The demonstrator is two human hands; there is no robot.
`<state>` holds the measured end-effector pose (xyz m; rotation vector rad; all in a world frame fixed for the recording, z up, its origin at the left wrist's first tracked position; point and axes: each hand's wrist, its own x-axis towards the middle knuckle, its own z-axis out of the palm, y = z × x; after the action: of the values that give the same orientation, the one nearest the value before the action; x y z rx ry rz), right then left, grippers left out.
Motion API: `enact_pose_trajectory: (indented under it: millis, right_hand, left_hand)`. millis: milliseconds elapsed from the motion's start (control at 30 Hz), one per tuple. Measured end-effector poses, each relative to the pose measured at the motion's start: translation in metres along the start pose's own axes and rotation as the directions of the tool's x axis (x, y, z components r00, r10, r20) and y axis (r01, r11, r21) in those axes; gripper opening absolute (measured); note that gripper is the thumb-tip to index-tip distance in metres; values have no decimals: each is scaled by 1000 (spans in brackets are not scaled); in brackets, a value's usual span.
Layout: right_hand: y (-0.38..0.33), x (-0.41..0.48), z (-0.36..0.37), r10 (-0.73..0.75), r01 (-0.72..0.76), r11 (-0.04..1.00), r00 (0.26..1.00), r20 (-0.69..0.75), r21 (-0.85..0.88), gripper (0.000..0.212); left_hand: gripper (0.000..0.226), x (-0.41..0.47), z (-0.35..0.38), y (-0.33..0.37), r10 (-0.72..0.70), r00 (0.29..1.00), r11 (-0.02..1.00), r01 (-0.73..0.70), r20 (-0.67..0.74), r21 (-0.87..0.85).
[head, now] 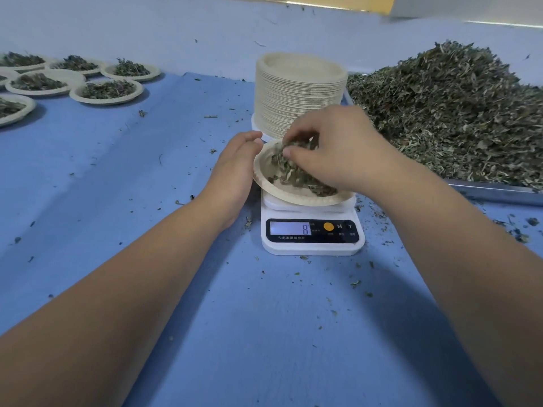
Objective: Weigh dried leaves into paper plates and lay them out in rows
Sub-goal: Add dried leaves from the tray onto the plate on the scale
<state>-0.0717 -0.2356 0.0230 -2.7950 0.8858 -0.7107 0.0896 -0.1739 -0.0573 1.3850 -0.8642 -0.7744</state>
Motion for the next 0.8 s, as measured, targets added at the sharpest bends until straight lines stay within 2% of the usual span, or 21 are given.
enact_pose_trajectory:
  millis: [100,300,500,800]
  right_hand:
    - [2,3,-8,73,-64,989,995,-63,131,10]
    - [0,4,-10,81,-67,983,994,-73,171,10]
    - [0,9,-15,131,-74,960,971,-200,270,5]
    - [14,-8,1,296,-148,830,934,-200,538,5]
  left_hand:
    - [32,3,0,-2,2,1000,1000,-3,-17,-13]
    - [34,4,0,-4,17,1000,1000,-17,-9,-20]
    - [30,2,1,-1,16,1000,1000,-16,-8,14]
    - [33,-1,2,0,33,999,999,-33,-6,24]
